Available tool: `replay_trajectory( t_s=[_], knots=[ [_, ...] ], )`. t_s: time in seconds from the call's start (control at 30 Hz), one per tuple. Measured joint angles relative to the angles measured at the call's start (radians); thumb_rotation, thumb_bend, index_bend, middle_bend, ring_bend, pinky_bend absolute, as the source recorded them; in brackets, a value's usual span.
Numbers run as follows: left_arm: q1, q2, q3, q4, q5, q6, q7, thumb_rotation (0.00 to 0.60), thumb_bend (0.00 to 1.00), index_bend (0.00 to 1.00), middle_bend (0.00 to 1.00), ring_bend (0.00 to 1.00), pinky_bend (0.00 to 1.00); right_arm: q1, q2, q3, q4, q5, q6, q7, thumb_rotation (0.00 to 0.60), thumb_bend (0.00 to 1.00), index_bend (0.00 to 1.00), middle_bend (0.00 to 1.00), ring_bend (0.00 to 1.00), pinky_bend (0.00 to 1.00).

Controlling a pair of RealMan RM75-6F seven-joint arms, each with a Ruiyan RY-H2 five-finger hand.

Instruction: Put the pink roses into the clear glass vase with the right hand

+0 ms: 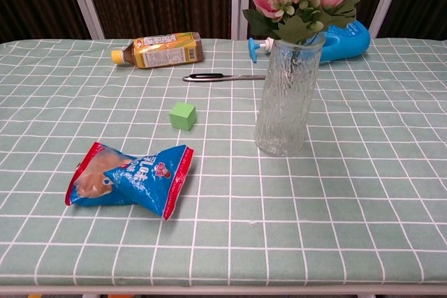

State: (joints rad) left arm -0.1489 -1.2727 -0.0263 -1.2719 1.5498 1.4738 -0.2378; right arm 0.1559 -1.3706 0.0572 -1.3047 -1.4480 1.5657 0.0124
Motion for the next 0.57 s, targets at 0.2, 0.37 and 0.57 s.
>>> replay_trajectory(
  t_s=[0.2,0.37,0.57],
  knots=[
    [0.006,-0.008,-0.002,0.007,-0.001,0.013,-0.002,0.6,0.0,0.09,0.02,0.0,0.05,-0.046,-0.041,-0.02,0.053,-0.017,0.041,-0.031,0.6,0.0,0.0,0.0,0.0,0.0],
    [0.006,-0.013,0.0,0.014,-0.002,0.007,-0.002,0.6,0.0,0.09,0.02,0.0,0.05,-0.059,-0.042,-0.021,0.042,-0.03,0.042,-0.035,0.6,0.0,0.0,0.0,0.0,0.0],
    [0.008,-0.013,-0.002,0.018,-0.007,0.01,-0.002,0.6,0.0,0.09,0.02,0.0,0.05,-0.066,-0.042,-0.015,0.028,-0.035,0.036,-0.042,0.6,0.0,0.0,0.0,0.0,0.0]
  ],
)
